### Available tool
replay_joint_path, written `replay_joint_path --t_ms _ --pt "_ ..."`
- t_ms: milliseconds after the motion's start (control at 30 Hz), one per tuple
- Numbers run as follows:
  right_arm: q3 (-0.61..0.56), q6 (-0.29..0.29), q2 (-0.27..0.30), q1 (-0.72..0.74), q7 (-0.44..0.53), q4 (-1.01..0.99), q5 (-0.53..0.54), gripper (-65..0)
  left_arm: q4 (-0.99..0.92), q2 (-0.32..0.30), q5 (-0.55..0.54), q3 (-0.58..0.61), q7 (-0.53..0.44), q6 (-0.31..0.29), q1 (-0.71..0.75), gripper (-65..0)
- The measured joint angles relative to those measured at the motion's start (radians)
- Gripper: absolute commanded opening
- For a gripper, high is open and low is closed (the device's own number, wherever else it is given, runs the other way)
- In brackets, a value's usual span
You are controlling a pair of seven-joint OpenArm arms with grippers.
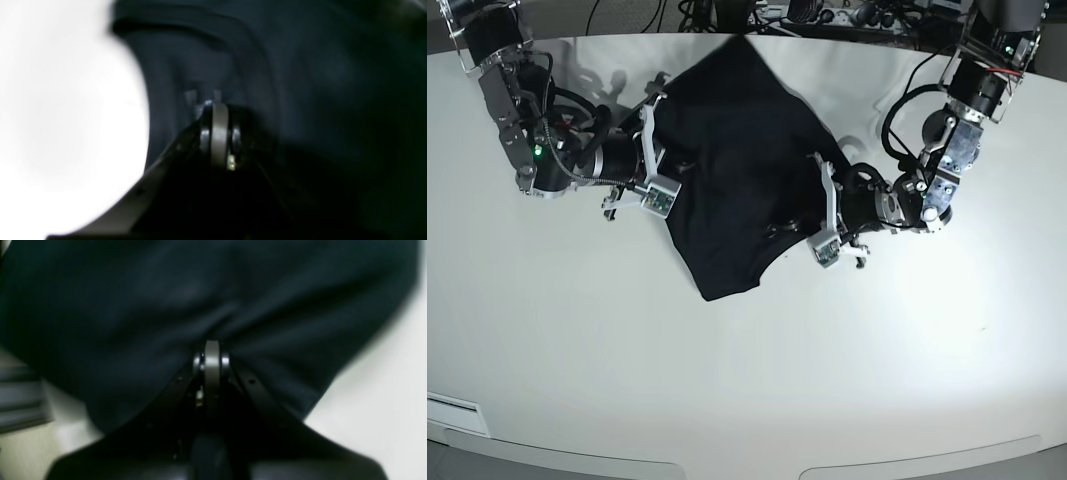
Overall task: Fold the T-shirt properly
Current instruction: 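Release the folded shirt and pull both grippers away from it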
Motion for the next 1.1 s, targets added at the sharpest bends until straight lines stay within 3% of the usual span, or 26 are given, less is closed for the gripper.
replay_joint_path --t_ms 100,200,300,400,500,533,600,667,833,967,1100 --pt "0.072 -0.041 -0.031 -0.065 -0.001 0.083 -0.066 -65.0 -0.026 0.037 0.021 0.005 0.053 0.010 -0.075 -65.0" --pt "0.172 -0.114 -0.069 -0.077 0.076 0.121 -0.121 -65.0 0.006 0.052 -0.021 0.008 0.195 0.028 -0.133 -65.0" --pt "0.262 -0.145 -0.067 -0.073 0.082 0.121 -0.138 -65.0 0.104 0.041 -0.185 -0.014 0.325 0.030 -0.173 -65.0" --pt "0.314 -0.163 -0.067 -0.079 0.082 0.121 -0.141 -65.0 0.217 0.034 -0.357 -0.097 0.423 0.024 -0.182 -65.0" --pt "0.328 -0.168 -0.067 -0.107 0.082 0.121 -0.140 -65.0 0.280 -0.013 -0.495 -0.213 0.550 0.021 -0.147 -65.0" --pt "0.329 -0.169 -0.067 -0.123 0.074 0.120 -0.141 -65.0 0.294 -0.031 -0.517 -0.263 0.590 0.031 -0.123 -65.0" --pt "0.328 -0.168 -0.067 -0.156 0.047 0.119 -0.139 -65.0 0.309 -0.056 -0.513 -0.355 0.647 0.143 -0.067 -65.0" --pt "0.328 -0.173 -0.068 -0.186 0.021 0.119 -0.136 -65.0 0.310 -0.065 -0.459 -0.431 0.646 0.212 0.005 -65.0" --pt "0.330 -0.179 -0.069 -0.253 0.018 0.118 -0.135 -65.0 0.304 -0.055 -0.387 -0.485 0.660 0.266 0.193 -65.0" --pt "0.331 -0.141 -0.119 -0.306 0.019 0.118 -0.124 -65.0 0.305 -0.052 -0.271 -0.490 0.505 0.266 0.269 -65.0" --pt "0.331 -0.091 -0.169 -0.354 0.025 0.118 -0.106 -65.0 0.293 0.012 -0.131 -0.492 0.404 0.254 0.276 -65.0"
